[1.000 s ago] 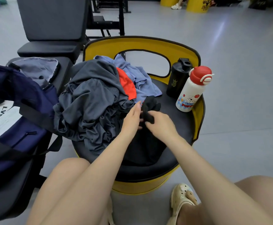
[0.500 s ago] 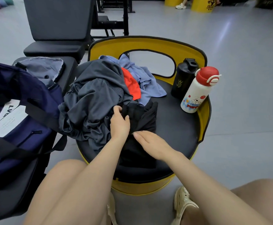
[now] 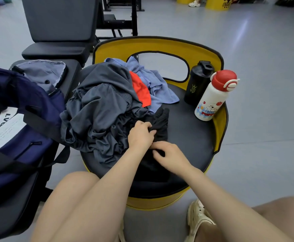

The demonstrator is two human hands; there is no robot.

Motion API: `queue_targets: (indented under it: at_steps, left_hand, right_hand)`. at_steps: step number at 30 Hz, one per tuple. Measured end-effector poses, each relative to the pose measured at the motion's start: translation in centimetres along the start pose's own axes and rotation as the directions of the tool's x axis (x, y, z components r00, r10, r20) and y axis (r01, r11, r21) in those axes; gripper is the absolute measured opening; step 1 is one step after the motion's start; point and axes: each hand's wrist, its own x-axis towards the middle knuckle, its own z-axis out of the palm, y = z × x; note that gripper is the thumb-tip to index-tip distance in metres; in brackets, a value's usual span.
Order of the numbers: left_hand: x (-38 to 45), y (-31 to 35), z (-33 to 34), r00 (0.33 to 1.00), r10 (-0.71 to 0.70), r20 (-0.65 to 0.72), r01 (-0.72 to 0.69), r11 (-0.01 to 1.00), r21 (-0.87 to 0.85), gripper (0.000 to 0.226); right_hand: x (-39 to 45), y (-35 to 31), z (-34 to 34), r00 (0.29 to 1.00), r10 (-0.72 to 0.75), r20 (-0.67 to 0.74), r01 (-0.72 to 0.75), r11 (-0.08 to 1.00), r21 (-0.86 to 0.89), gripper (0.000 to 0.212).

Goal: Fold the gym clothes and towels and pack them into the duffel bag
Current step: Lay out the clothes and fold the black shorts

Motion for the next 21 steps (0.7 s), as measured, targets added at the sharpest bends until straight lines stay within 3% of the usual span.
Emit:
queue_targets:
  at_steps: [3, 6, 9, 13, 15, 17, 19, 21]
  left_hand:
    - [-0.2, 0.4, 0.0, 1.0, -0.007, 0.006, 0.008, 0.993, -0.12, 0.022]
    - [-0.6, 0.5, 0.1, 0.997, -0.008, 0.071, 0.033, 0.936, -0.351, 0.021]
    - [-0.8, 0.5, 0.7, 0.984, -0.013, 0.18, 0.112, 0.826, -0.552, 0.03]
    - [-0.9, 0.2, 1.3, 0.93, -0.046, 0.364, 0.318, 0.596, -0.738, 0.022]
    - [-0.7, -0.1, 1.4, 0.892, -0.127, 0.434, 0.438, 0.483, -0.758, 0.02]
    - [-0.6, -0.5, 1.4, 0.867, -0.227, 0.443, 0.498, 0.394, -0.773, 0.019]
    - [-0.5, -1.1, 1.3, 0.899, -0.284, 0.333, 0.43, 0.438, -0.789, 0.011]
    - [-0.6, -1.7, 1.0, 0.938, -0.312, 0.15, 0.309, 0.56, -0.769, 0.009]
  right_hand:
    - [0.4, 0.7, -0.6, 0.946, 0.149, -0.288, -0.141, 0.989, 0.05, 0.025]
    - [0.8, 1.0, -1.3, 0.903, 0.215, -0.373, -0.183, 0.976, 0.12, 0.035]
    - [1.2, 0.8, -1.3, 0.902, 0.272, -0.336, -0.231, 0.96, 0.159, 0.047]
    - [1.5, 0.6, -1.0, 0.91, 0.264, -0.321, -0.222, 0.961, 0.163, 0.05]
    - [1.7, 0.6, -0.7, 0.935, 0.207, -0.287, -0.191, 0.978, 0.083, 0.051]
    - [1.6, 0.7, -0.2, 0.97, 0.123, -0.211, -0.148, 0.983, -0.108, 0.053]
    - [1.5, 0.9, 0.7, 0.993, 0.053, -0.11, -0.086, 0.943, -0.322, 0.057]
    - [1.3, 1.0, 1.5, 0.999, 0.033, -0.042, -0.048, 0.901, -0.431, 0.067]
